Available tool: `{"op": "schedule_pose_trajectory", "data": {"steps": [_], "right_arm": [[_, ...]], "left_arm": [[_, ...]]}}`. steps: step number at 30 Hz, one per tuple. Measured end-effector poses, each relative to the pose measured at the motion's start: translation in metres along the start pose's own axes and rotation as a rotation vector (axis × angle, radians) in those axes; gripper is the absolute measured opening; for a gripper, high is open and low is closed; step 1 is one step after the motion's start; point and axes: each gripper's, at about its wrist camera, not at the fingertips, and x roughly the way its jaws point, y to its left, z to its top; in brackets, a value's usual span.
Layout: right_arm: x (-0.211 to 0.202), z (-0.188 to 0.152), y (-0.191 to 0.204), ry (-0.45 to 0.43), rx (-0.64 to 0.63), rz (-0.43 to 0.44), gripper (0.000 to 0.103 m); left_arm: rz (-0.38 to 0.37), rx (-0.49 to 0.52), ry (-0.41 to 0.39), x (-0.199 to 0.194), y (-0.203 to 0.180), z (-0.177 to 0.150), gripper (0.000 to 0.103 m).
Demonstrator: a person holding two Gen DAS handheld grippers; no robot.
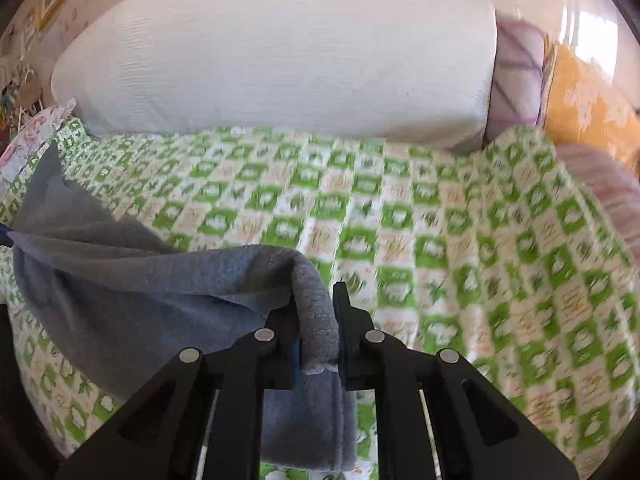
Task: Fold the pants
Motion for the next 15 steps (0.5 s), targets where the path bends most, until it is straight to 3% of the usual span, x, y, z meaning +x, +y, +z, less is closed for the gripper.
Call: {"op": "schedule_pose_trajectory", "data": {"steps": [3, 4, 9, 11, 15], "right_arm": [[-0.013, 0.001, 0.006, -0.091, -0.058, -0.059, 0.014], [-0.012, -0.002, 0.007, -0.085, -0.064, -0.064, 0.014], [0.006, -0.037, -0.001, 0.08, -0.023, -0.027, 0.017], [0.008, -0.049, -0.004, 0.115, 0.02, -0.015, 0.025], [-0.003, -0.066, 0.001, 0.147, 0.081, -0.03, 0.055]], "left_arm": [[0.009, -0.045, -0.009, 0.008, -0.005, -0.007, 0.003], [0.011, -0.056, -0.006, 0.013, -0.006, -0.011, 0.003], [-0.001, -0.099, 0.038, 0.043, -0.011, -0.03, 0.004], [-0.005, -0.124, 0.06, 0.051, -0.007, -0.035, 0.006], [0.006, -0.14, 0.04, 0.04, -0.004, -0.036, 0.015]]}}
